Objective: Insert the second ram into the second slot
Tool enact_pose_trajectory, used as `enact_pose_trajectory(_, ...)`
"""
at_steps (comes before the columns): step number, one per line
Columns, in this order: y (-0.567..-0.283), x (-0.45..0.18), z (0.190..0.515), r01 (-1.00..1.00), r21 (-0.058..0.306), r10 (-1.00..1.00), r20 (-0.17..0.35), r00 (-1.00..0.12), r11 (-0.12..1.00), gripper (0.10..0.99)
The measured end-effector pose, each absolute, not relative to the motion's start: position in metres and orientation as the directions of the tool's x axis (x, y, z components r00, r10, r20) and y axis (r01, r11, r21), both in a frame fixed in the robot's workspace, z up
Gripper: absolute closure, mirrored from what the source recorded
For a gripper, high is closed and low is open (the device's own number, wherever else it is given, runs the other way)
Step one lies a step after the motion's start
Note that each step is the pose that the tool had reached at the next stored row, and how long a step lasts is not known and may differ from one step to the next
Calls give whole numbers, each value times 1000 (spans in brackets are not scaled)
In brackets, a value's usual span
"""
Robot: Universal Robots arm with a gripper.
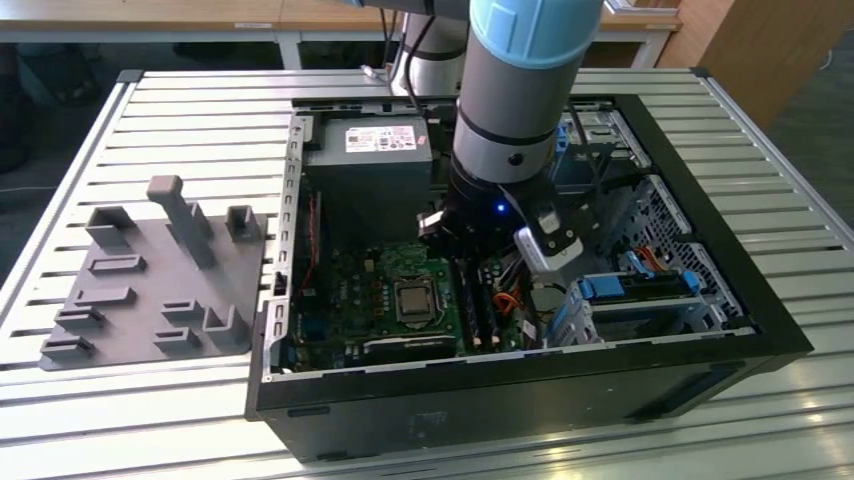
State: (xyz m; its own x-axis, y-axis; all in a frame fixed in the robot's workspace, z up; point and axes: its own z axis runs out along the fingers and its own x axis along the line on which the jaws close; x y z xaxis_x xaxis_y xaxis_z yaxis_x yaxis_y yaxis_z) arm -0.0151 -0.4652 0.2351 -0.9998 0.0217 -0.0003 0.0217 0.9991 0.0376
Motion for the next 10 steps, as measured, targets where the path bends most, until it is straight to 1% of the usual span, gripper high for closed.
enact_pose_trajectory(10,-465,-15,238,22,38,22,0,-1000,999,980)
